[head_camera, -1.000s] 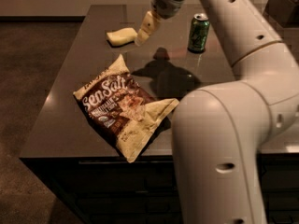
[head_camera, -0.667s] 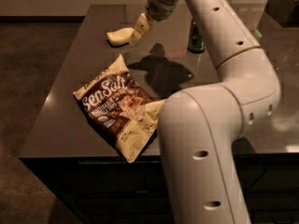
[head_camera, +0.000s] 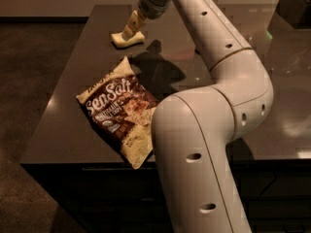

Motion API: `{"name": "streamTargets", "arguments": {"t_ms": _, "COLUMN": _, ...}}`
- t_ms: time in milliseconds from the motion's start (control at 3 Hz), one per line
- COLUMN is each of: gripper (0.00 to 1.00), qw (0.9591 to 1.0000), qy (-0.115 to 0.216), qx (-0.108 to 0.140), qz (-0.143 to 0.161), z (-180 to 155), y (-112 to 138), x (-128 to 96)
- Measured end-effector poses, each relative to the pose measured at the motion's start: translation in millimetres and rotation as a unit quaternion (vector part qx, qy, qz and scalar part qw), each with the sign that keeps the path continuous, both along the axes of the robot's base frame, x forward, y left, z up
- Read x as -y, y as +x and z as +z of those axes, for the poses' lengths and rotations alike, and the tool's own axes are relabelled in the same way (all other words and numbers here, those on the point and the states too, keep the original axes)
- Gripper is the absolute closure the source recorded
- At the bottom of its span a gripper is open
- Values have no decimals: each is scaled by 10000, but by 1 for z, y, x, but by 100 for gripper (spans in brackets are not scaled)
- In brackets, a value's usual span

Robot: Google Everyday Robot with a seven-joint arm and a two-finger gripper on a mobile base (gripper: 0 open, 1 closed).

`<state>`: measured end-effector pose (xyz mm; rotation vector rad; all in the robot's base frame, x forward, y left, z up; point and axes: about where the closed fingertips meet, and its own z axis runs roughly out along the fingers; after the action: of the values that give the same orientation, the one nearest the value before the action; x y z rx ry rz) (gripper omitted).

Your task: Move sponge near green can

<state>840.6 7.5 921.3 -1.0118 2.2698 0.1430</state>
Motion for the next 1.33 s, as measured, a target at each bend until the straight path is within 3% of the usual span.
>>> {"name": "streamTargets", "arguments": {"t_ms": 333, "gripper": 0, "qw": 9997, "qy": 152, "qx": 171, "qz": -108, "z": -1, "y": 12, "x": -11}}
{"name": "streamTargets", "arguments": {"t_ms": 667, "gripper": 0, "qw": 9990, "qy": 370, "qx": 149, "qz": -192, "z": -15, "y": 19, "x": -23}}
{"name": "streamTargets", "arguments": {"t_ms": 1333, "gripper": 0, "qw": 9976, "qy": 530, "qx": -191, "qz": -412, "z": -53, "y": 27, "x": -33}}
